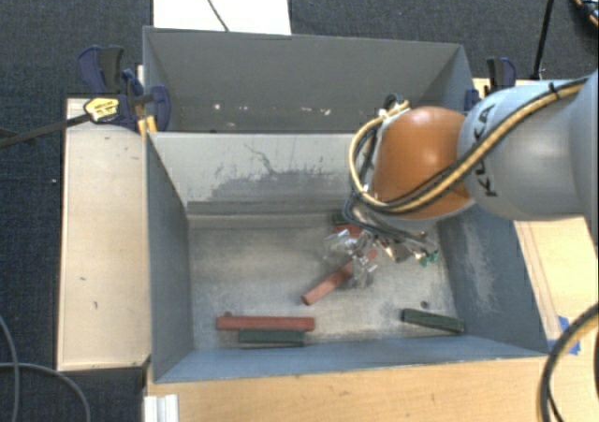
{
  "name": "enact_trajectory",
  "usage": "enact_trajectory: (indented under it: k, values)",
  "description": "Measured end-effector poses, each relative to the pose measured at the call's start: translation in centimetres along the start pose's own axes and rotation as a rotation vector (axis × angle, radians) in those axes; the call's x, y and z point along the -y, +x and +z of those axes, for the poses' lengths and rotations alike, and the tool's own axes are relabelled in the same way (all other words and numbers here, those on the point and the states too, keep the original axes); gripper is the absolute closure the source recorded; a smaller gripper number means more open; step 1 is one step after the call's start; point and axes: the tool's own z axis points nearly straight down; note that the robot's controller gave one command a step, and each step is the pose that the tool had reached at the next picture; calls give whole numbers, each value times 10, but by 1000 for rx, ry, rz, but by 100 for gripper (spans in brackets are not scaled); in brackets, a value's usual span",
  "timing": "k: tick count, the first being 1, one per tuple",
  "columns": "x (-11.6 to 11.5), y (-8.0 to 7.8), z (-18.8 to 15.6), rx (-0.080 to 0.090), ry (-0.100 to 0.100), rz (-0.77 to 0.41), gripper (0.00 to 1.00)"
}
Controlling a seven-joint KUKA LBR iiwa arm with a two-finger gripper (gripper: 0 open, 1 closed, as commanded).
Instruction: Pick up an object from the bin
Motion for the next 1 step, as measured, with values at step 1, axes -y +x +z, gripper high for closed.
enact_trajectory:
  k: [1]
  values:
    - [0,0,-21,1,1,1,100]
